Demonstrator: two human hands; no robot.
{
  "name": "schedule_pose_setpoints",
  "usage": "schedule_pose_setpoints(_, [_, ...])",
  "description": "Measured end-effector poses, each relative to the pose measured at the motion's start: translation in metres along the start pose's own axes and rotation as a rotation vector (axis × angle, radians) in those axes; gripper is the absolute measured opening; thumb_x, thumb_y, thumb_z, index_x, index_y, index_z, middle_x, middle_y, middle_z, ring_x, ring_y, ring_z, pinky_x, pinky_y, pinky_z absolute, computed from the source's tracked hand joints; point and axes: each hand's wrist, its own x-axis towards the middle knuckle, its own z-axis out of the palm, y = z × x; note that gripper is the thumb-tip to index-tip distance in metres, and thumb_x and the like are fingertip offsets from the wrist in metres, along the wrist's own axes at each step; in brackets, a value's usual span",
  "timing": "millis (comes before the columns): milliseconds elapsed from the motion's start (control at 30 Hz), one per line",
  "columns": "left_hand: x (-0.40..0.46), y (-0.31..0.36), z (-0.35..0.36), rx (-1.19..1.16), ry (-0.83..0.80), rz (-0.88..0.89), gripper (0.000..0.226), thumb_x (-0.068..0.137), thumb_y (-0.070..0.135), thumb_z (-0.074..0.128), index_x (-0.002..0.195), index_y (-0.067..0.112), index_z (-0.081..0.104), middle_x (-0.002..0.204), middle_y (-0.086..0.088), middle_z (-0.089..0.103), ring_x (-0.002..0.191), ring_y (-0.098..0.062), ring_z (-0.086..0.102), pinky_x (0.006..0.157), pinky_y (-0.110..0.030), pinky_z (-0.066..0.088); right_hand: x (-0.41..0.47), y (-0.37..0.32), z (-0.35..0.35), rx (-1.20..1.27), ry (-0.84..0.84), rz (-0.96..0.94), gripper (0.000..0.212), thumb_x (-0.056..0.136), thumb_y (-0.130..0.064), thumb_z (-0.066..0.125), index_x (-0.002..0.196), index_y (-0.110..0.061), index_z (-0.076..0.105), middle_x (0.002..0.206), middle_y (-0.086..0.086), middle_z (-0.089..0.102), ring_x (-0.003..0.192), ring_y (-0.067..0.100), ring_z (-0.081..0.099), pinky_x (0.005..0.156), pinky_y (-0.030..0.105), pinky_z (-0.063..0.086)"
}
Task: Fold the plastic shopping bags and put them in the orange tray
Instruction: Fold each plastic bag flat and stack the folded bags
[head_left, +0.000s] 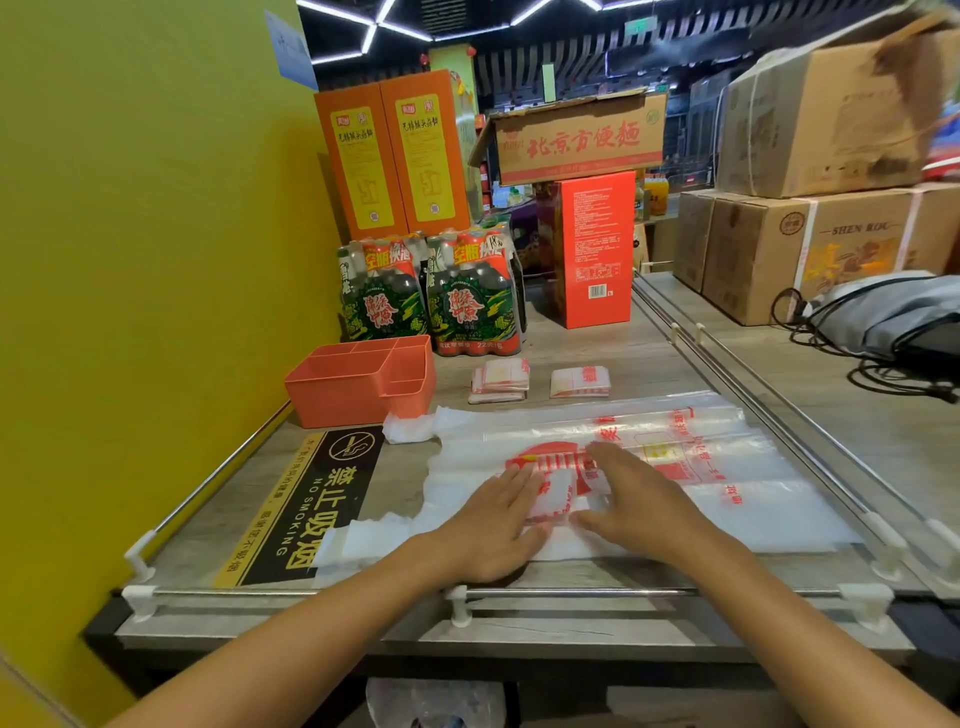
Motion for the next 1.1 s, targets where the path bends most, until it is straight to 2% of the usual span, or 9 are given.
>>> schedule_pose_setpoints(133, [0.004,-0.002,-0.002,0.039,-0.044,0.007,0.071,0.105,0.053,0.021,0.16,0.019,-0.01,0.168,-0.001,-0.015,0.153,-0.014,-0.015,0.125,-0.033,-0.006,-0.005,-0.013,0.001,-0.009,-0.192,-0.208,0.078,0.094,-0.063,0.049,0.159,-0.037,0.015,0.164,-0.02,0.009,0.15,0.0,0.004,0.122,0.025,0.005])
schedule_pose_setpoints(267, [0.001,-0.006,-0.011,0.011,-0.096,0.042,0.07,0.107,0.047,0.026,0.16,0.017,-0.009,0.168,-0.002,-0.015,0.153,-0.012,-0.014,0.123,-0.028,-0.007,-0.005,-0.012,0.008,-0.21,-0.368,-0.196,0.07,0.105,-0.054,0.033,0.162,-0.028,0.002,0.168,-0.009,-0.003,0.155,0.01,0.0,0.113,0.021,-0.003])
schedule_pose_setpoints(367, [-0.006,-0.022,-0.02,-0.047,-0.086,0.084,0.069,0.107,0.047,0.033,0.162,0.02,0.001,0.169,0.003,-0.005,0.153,-0.007,-0.004,0.121,-0.023,-0.004,-0.003,-0.012,0.008,-0.252,-0.397,-0.206,0.067,0.107,-0.051,0.03,0.162,-0.025,0.002,0.169,-0.005,-0.004,0.155,0.012,-0.002,0.119,0.026,0.0])
schedule_pose_setpoints(467, [-0.014,-0.034,-0.032,0.029,-0.029,0.156,0.061,0.106,0.04,0.042,0.16,0.023,0.019,0.167,0.005,0.016,0.151,-0.009,0.018,0.124,-0.027,0.016,-0.004,-0.014,0.005,-0.212,-0.371,-0.191,0.064,0.108,-0.047,0.033,0.162,-0.022,0.012,0.169,-0.003,0.006,0.154,0.014,0.009,0.122,0.029,0.01])
schedule_pose_setpoints(600, [-0.013,-0.034,-0.049,0.098,0.004,0.219,0.06,0.096,0.023,0.055,0.153,0.024,0.038,0.155,0.005,0.042,0.136,-0.013,0.044,0.114,-0.031,0.039,-0.003,-0.013,0.004,-0.119,-0.28,-0.197,0.054,0.106,-0.041,0.045,0.156,-0.029,0.029,0.161,-0.005,0.034,0.14,0.016,0.041,0.115,0.034,0.036])
schedule_pose_setpoints(700, [-0.008,-0.032,-0.05,0.085,0.111,0.223,0.052,0.094,0.024,0.054,0.145,0.026,0.051,0.137,0.003,0.062,0.114,-0.017,0.061,0.096,-0.037,0.051,-0.001,-0.015,0.002,-0.11,-0.258,-0.183,0.055,0.103,-0.038,0.052,0.155,-0.033,0.032,0.158,-0.007,0.039,0.133,0.017,0.048,0.11,0.034,0.042])
schedule_pose_setpoints(800, [-0.005,-0.032,-0.052,0.028,0.232,0.216,0.037,0.096,0.027,0.053,0.132,0.029,0.062,0.118,0.006,0.072,0.096,-0.013,0.065,0.082,-0.039,0.053,0.006,-0.017,-0.004,-0.2,-0.187,-0.172,0.052,0.103,-0.034,0.052,0.153,-0.032,0.037,0.151,-0.003,0.049,0.126,0.02,0.055,0.101,0.034,0.047])
schedule_pose_setpoints(1000, [-0.007,-0.034,-0.051,-0.014,0.206,0.145,0.049,0.094,0.041,0.052,0.143,0.038,0.047,0.132,0.012,0.064,0.115,-0.009,0.06,0.091,-0.034,0.051,0.024,-0.018,-0.012,-0.283,-0.112,-0.164,0.04,0.108,-0.025,0.04,0.145,-0.036,0.048,0.124,0.006,0.068,0.103,0.027,0.064,0.083,0.037,0.053])
schedule_pose_setpoints(1100, [-0.005,-0.036,-0.051,-0.004,0.234,0.155,0.034,0.1,0.036,0.055,0.133,0.037,0.055,0.116,0.01,0.07,0.096,-0.008,0.061,0.075,-0.031,0.048,0.027,-0.018,-0.017,-0.254,-0.156,-0.173,0.04,0.108,-0.026,0.042,0.147,-0.035,0.046,0.126,0.006,0.066,0.106,0.027,0.062,0.078,0.034,0.049])
